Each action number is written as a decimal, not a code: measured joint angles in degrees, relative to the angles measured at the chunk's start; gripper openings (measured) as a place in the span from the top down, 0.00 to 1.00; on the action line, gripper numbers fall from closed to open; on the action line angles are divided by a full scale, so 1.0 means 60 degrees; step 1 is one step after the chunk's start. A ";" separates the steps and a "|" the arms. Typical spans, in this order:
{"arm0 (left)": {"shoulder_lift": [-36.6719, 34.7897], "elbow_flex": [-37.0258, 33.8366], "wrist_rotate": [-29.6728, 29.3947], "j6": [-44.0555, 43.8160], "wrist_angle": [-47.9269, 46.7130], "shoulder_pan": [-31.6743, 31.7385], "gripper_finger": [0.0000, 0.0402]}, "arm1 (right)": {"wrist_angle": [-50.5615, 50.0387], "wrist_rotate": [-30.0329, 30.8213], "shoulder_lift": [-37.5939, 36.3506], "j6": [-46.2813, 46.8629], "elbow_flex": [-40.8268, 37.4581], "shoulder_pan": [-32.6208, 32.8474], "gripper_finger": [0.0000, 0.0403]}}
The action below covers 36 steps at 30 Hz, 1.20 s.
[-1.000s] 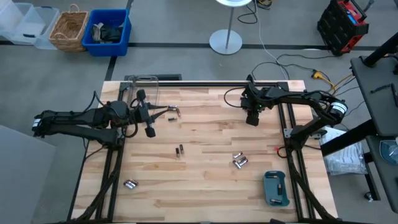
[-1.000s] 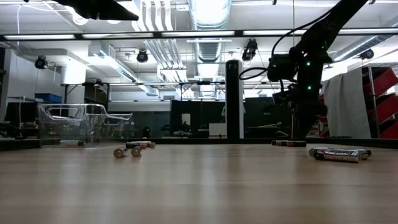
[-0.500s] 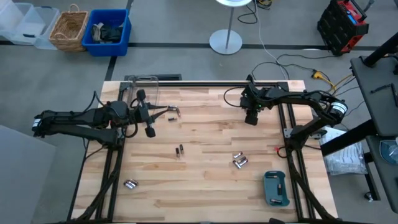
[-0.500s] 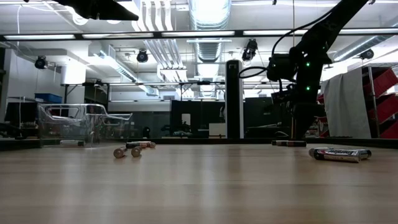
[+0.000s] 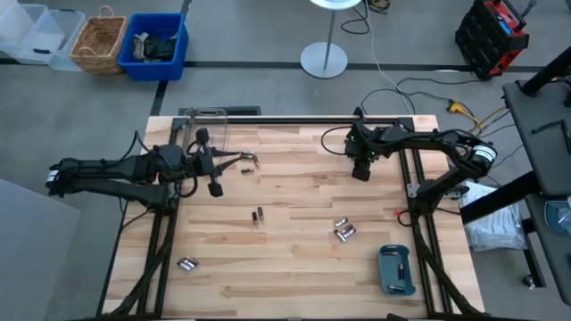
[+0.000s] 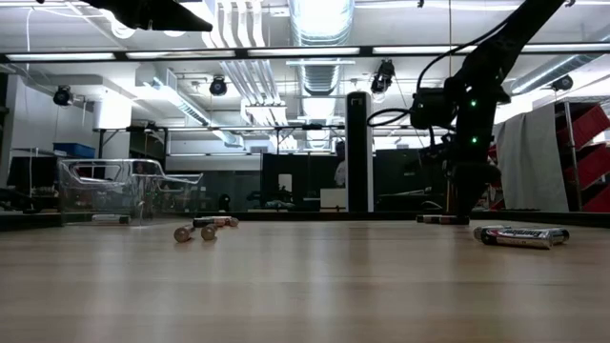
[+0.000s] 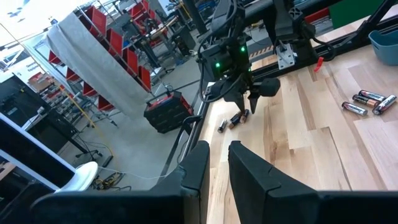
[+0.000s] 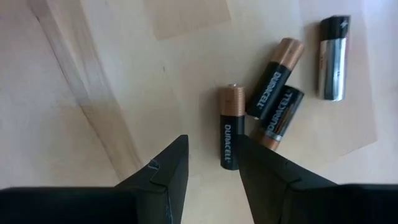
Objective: Sort batteries
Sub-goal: Put the copper and black battery into the blue bin
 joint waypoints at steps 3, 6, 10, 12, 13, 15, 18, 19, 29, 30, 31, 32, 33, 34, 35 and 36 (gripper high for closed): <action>0.0000 0.0000 0.0000 0.0000 0.0000 -0.0003 0.90 | 0.0042 0.0023 0.0139 0.0033 0.0011 -0.0004 0.66; 0.0000 0.0000 0.0000 0.0000 -0.0004 0.0000 0.90 | -0.0043 -0.0039 0.0255 0.0050 -0.0012 0.0006 0.65; 0.0000 0.0000 0.0000 0.0031 -0.0018 -0.0003 0.90 | -0.0024 -0.0098 0.0375 0.0051 0.0011 0.0004 0.67; 0.0000 0.0000 0.0000 0.0040 -0.0020 0.0000 0.90 | -0.0022 -0.0101 0.0416 0.0054 0.0018 0.0004 0.68; 0.0000 0.0000 0.0000 0.0040 -0.0018 0.0000 0.90 | -0.0022 -0.0102 0.0424 0.0129 0.0018 0.0004 0.69; 0.0000 -0.0003 0.0000 0.0040 -0.0019 0.0000 0.90 | -0.0018 -0.0104 0.0424 0.0246 0.0018 0.0004 0.70; 0.0000 0.0000 0.0000 0.0040 -0.0018 0.0000 0.90 | -0.0020 -0.0108 0.0428 0.0383 0.0015 0.0007 0.73; 0.0000 0.0000 0.0000 0.0040 -0.0018 0.0000 0.90 | -0.0018 -0.0109 0.0428 0.0397 0.0015 0.0007 0.74; 0.0000 -0.0001 0.0000 0.0040 -0.0015 0.0000 0.90 | -0.0018 -0.0165 0.0435 0.0532 0.0011 0.0007 0.86; 0.0000 -0.0001 0.0000 0.0040 -0.0015 0.0000 0.90 | -0.0015 -0.0168 0.0435 0.0534 0.0011 0.0007 0.87; 0.0000 -0.0001 0.0002 0.0040 -0.0015 -0.0003 0.90 | -0.0011 -0.0165 0.0435 0.0536 0.0011 0.0007 0.87; 0.0000 0.0000 0.0000 0.0040 -0.0015 -0.0003 0.90 | -0.0007 -0.0166 0.0435 0.0536 0.0011 0.0007 0.87; 0.0000 0.0000 0.0000 0.0040 -0.0015 -0.0003 0.90 | -0.0004 -0.0169 0.0436 0.0535 0.0011 0.0007 0.87; 0.0000 0.0000 0.0000 0.0040 -0.0015 -0.0003 0.90 | 0.0000 -0.0202 0.0439 0.0531 0.0011 0.0007 0.87; 0.0000 0.0000 0.0000 0.0040 -0.0015 -0.0003 0.90 | 0.0004 -0.0252 0.0439 0.0525 0.0011 0.0004 0.87; 0.0000 0.0000 0.0003 0.0040 -0.0015 0.0000 0.90 | 0.0004 -0.0277 0.0435 0.0527 0.0011 0.0005 0.87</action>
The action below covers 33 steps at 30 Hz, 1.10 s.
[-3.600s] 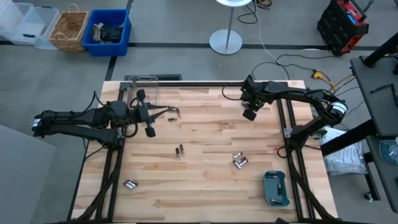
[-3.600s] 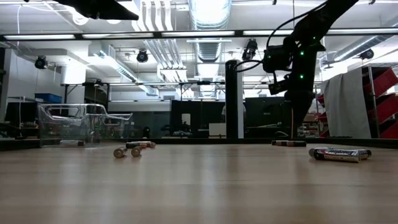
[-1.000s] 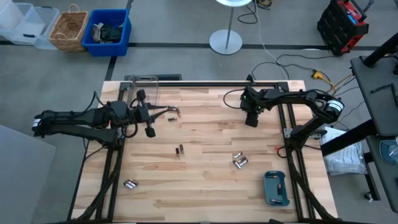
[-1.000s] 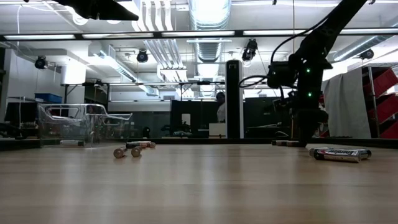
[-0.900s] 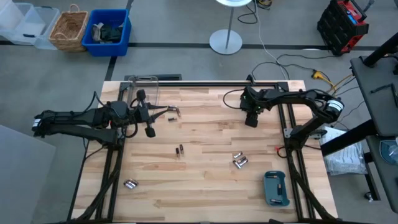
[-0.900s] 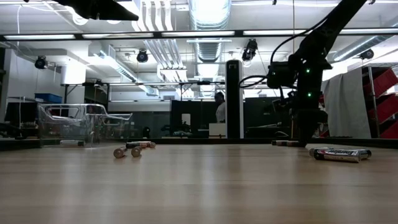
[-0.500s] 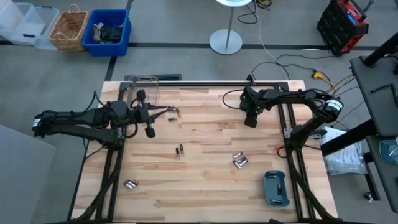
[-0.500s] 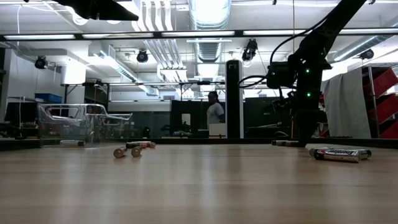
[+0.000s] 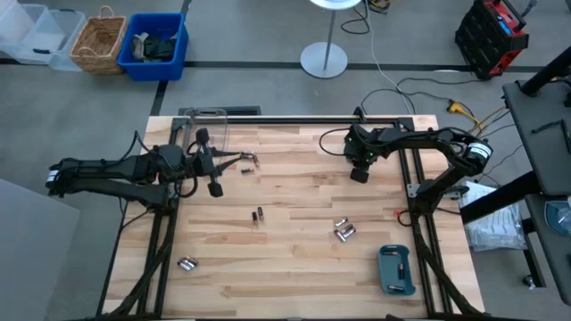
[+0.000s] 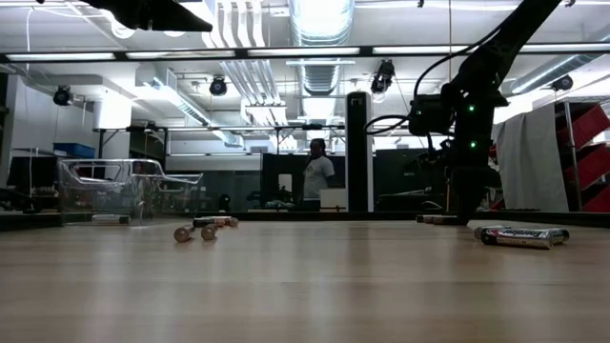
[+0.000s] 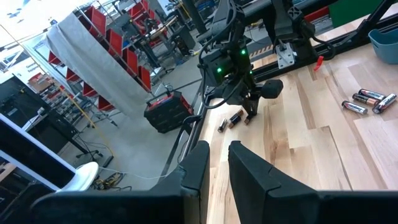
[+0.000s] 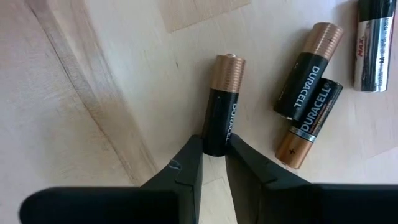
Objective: Sort batteries
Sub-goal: Put the copper and black battery into the blue bin
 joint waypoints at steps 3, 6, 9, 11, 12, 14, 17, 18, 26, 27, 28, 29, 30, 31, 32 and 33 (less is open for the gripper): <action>0.0000 -0.0002 -0.0003 0.0000 0.0000 0.0000 0.90 | -0.0025 -0.0071 -0.0121 0.0093 -0.0018 0.0013 0.88; 0.0000 0.0000 0.0000 -0.0003 -0.0004 0.0000 0.90 | -0.0360 -0.0430 -0.0418 0.0202 0.0104 0.0010 0.90; 0.0003 -0.0001 -0.0003 -0.0004 -0.0028 -0.0001 0.90 | -0.0784 -0.0611 -0.0834 0.0444 0.0318 0.0084 0.90; 0.0004 0.0000 -0.0003 -0.0002 -0.0029 0.0000 0.90 | -0.1215 -0.0869 -0.1133 0.0662 0.0388 0.0178 0.90; 0.0004 -0.0002 -0.0003 -0.0004 -0.0031 -0.0001 0.90 | -0.1356 -0.1057 -0.1304 0.0786 0.0449 0.0240 0.90; 0.0004 0.0000 -0.0002 -0.0004 -0.0036 -0.0003 0.90 | -0.1673 -0.1486 -0.1699 0.1100 0.0558 0.0434 0.90; 0.0004 0.0000 -0.0002 -0.0004 -0.0054 0.0000 0.90 | -0.2218 -0.1952 -0.2351 0.1808 0.0579 0.0911 0.90; 0.0004 -0.0002 -0.0002 -0.0007 -0.0052 -0.0002 0.90 | -0.2339 -0.2029 -0.2582 0.2174 0.0583 0.1135 0.90; 0.0004 0.0000 0.0000 -0.0044 -0.0056 -0.0001 0.90 | -0.3214 -0.2337 -0.4065 0.5974 0.0601 0.3852 0.90; 0.0004 0.0000 0.0000 -0.0045 -0.0055 -0.0001 0.90 | -0.3261 -0.2352 -0.4170 0.6326 0.0601 0.4322 0.90; 0.0004 0.0000 0.0000 -0.0044 -0.0055 -0.0003 0.90 | -0.3276 -0.2359 -0.4273 0.6659 0.0601 0.4798 0.90; 0.0004 0.0000 0.0000 -0.0044 -0.0055 -0.0001 0.90 | -0.3288 -0.2349 -0.4368 0.6990 0.0601 0.5266 0.90; 0.0004 0.0000 -0.0001 -0.0044 -0.0055 -0.0003 0.90 | -0.3304 -0.2344 -0.4447 0.7311 0.0601 0.5753 0.90; 0.0004 0.0000 0.0000 -0.0044 -0.0055 -0.0003 0.90 | -0.3304 -0.2342 -0.4509 0.7720 0.0601 0.6235 0.90; 0.0004 0.0000 0.0000 -0.0044 -0.0055 -0.0003 0.90 | -0.3300 -0.2338 -0.4555 0.8238 0.0601 0.6721 0.90; 0.0004 0.0000 0.0000 -0.0044 -0.0057 -0.0003 0.90 | -0.3299 -0.2324 -0.4561 0.8838 0.0601 0.7157 0.90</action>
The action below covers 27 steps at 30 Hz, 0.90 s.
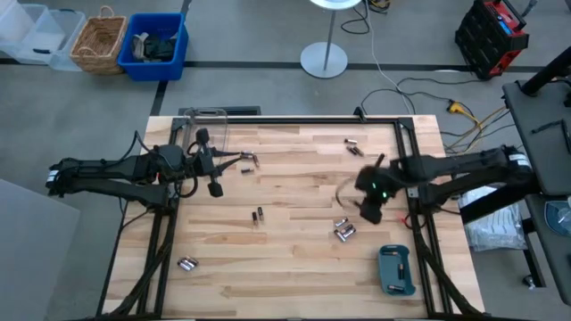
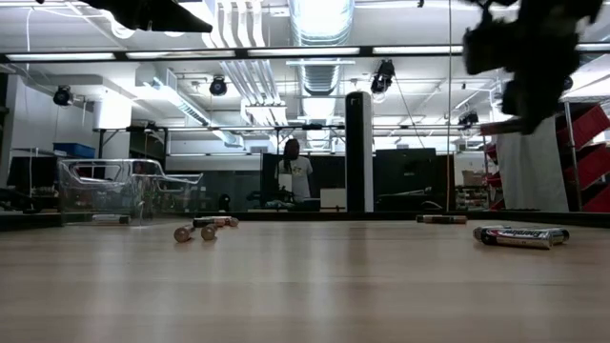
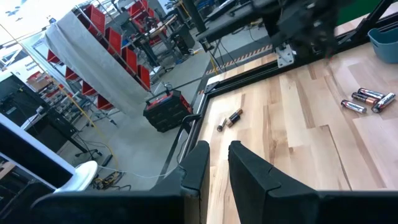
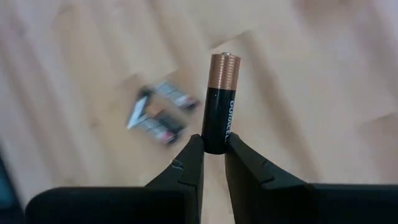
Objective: Sort batteries
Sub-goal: Put the copper and black battery into the blue bin
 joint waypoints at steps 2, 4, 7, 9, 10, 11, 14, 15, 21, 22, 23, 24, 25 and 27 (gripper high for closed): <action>0.0000 -0.0002 -0.0002 0.0000 0.0003 0.0000 0.90 | -0.0005 0.0026 0.0015 0.1404 0.0000 0.0834 0.90; 0.0000 0.0000 0.0000 0.0000 0.0003 0.0001 0.90 | -0.0001 0.0083 0.0082 0.2780 0.0000 0.1661 0.90; 0.0000 0.0000 -0.0003 -0.0004 0.0002 0.0003 0.90 | 0.0006 -0.0089 0.0256 0.4451 0.0000 0.2881 0.90; 0.0000 -0.0001 -0.0001 -0.0004 -0.0001 0.0002 0.90 | 0.0013 -0.0351 0.0305 0.5531 0.0000 0.3648 0.90; 0.0000 0.0000 -0.0003 -0.0004 -0.0024 0.0000 0.90 | 0.0015 -0.0424 0.0339 0.6098 0.0000 0.4010 0.90; 0.0000 0.0000 0.0000 -0.0004 -0.0046 0.0002 0.90 | 0.0032 -0.0496 0.0371 0.6704 0.0000 0.4369 0.90; 0.0000 0.0000 -0.0003 -0.0004 -0.0063 0.0004 0.90 | 0.0167 -0.0730 0.0433 0.8351 0.0059 0.5425 0.90; 0.0000 0.0000 0.0000 -0.0004 -0.0063 0.0003 0.90 | 0.0176 -0.0759 0.0450 0.8856 0.0105 0.5756 0.90; 0.0000 -0.0001 -0.0004 0.0092 -0.0067 0.0000 0.90 | 0.0174 -0.0781 0.0681 1.1568 0.0402 0.7090 0.91; 0.0000 -0.0003 -0.0004 0.0096 -0.0063 0.0001 0.90 | 0.0181 -0.0771 0.0750 1.1833 0.0428 0.7210 0.91; 0.0000 0.0000 -0.0004 0.0100 -0.0063 0.0003 0.90 | 0.0202 -0.0778 0.0834 1.2025 0.0457 0.7298 0.91; 0.0000 -0.0004 -0.0004 0.0114 -0.0063 0.0000 0.90 | 0.0302 -0.0819 0.0929 1.2175 0.0466 0.7364 0.91; 0.0000 0.0000 -0.0004 0.0155 -0.0052 0.0000 0.90 | 0.0417 -0.0923 0.1019 1.2327 0.0466 0.7400 0.91; 0.0000 0.0000 -0.0004 0.0194 -0.0030 0.0000 0.90 | 0.0530 -0.1246 0.1255 1.2470 0.0466 0.7423 0.90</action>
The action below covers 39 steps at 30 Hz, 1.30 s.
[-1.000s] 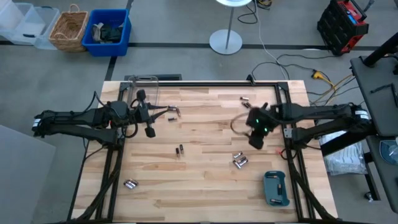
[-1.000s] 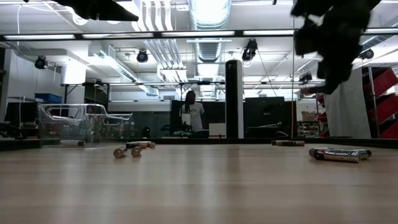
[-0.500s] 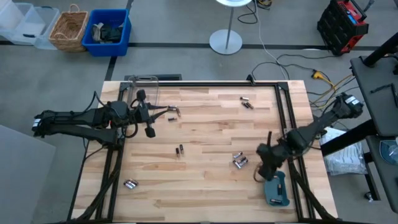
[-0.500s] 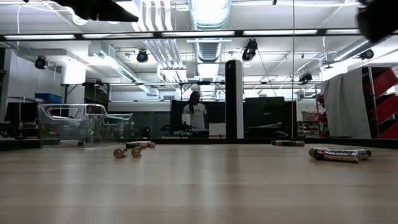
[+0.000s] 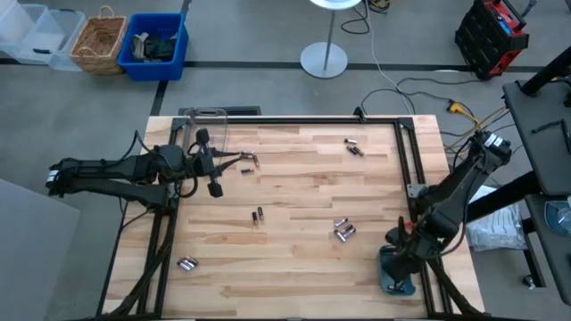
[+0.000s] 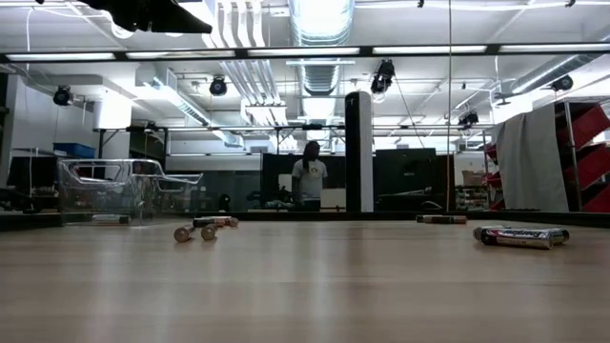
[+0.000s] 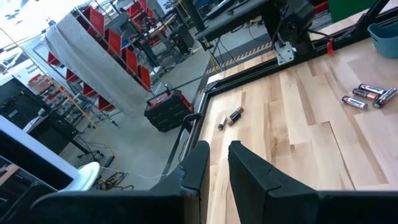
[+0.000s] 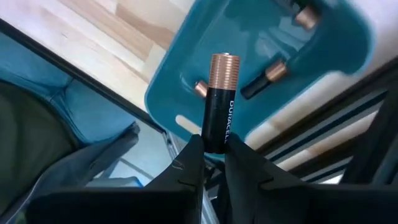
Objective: Sort batteries
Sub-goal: Put the copper and black battery into the blue bin, then put the silver and black battery into the transparent bin
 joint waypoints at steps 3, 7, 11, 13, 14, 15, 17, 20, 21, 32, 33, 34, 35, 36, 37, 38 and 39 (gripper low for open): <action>0.0007 -0.0004 0.0000 0.0021 0.0121 0.0004 0.90 | 0.0093 -0.0106 0.0348 0.0026 0.0000 0.0000 0.88; 0.0007 -0.0004 0.0000 0.0021 0.0172 0.0001 0.90 | 0.0177 -0.0185 0.0649 -0.0062 0.0000 0.0000 0.84; 0.0007 -0.0002 0.0000 0.0021 0.0171 0.0003 0.90 | 0.0316 -0.0190 0.0723 -0.0065 0.0000 0.0000 0.82; 0.0007 0.0000 0.0000 0.0017 0.0171 0.0000 0.90 | 0.0346 -0.0192 0.0715 -0.0065 0.0000 0.0000 0.82; 0.0007 -0.0004 0.0000 0.0017 0.0171 0.0002 0.90 | 0.0347 -0.0192 0.0705 -0.0065 0.0000 0.0000 0.82; 0.0007 -0.0004 0.0000 0.0011 0.0171 0.0004 0.90 | 0.0347 -0.0195 0.0691 -0.0069 0.0000 0.0000 0.82; 0.0007 -0.0004 0.0000 -0.0012 0.0171 0.0002 0.90 | 0.0350 -0.0202 0.0666 -0.0069 0.0000 -0.0004 0.84; 0.0007 -0.0004 0.0000 -0.0016 0.0171 0.0003 0.90 | 0.0350 -0.0208 0.0661 -0.0158 0.0000 -0.0004 0.86; 0.0007 -0.0004 0.0000 -0.0020 0.0171 0.0003 0.90 | 0.0350 -0.0206 0.0661 -0.0224 0.0000 -0.0004 0.87; 0.0007 -0.0008 0.0031 -0.1405 0.0178 0.0000 0.90 | 0.0284 0.2180 0.0661 -0.4225 -0.0004 -0.1239 0.91; 0.0007 -0.0019 0.0088 -0.1729 0.0178 0.0000 0.90 | 0.0291 0.2459 0.0661 -0.5105 -0.0004 -0.1604 0.92; 0.0007 -0.0040 0.0166 -0.2057 0.0178 0.0000 0.90 | 0.0317 0.2690 0.0661 -0.6034 -0.0004 -0.1977 0.92; 0.0007 -0.0076 0.0329 -0.2356 0.0187 0.0000 0.90 | 0.0411 0.2864 0.0661 -0.7058 -0.0002 -0.2402 0.92; 0.0007 -0.0121 0.0549 -0.2612 0.0203 0.0000 0.90 | 0.0563 0.2976 0.0661 -0.8088 0.0008 -0.2848 0.92; 0.0007 -0.0182 0.0769 -0.2824 0.0233 -0.0009 0.90 | 0.0793 0.3069 0.0661 -0.9178 0.0020 -0.3309 0.92; 0.0007 -0.0279 0.0958 -0.3016 0.0325 -0.0008 0.90 | 0.1117 0.3090 0.0661 -1.0272 0.0026 -0.3778 0.92; 0.0007 -0.0388 0.1076 -0.3194 0.0477 -0.0011 0.90 | 0.1529 0.3094 0.0661 -1.1368 0.0029 -0.4221 0.92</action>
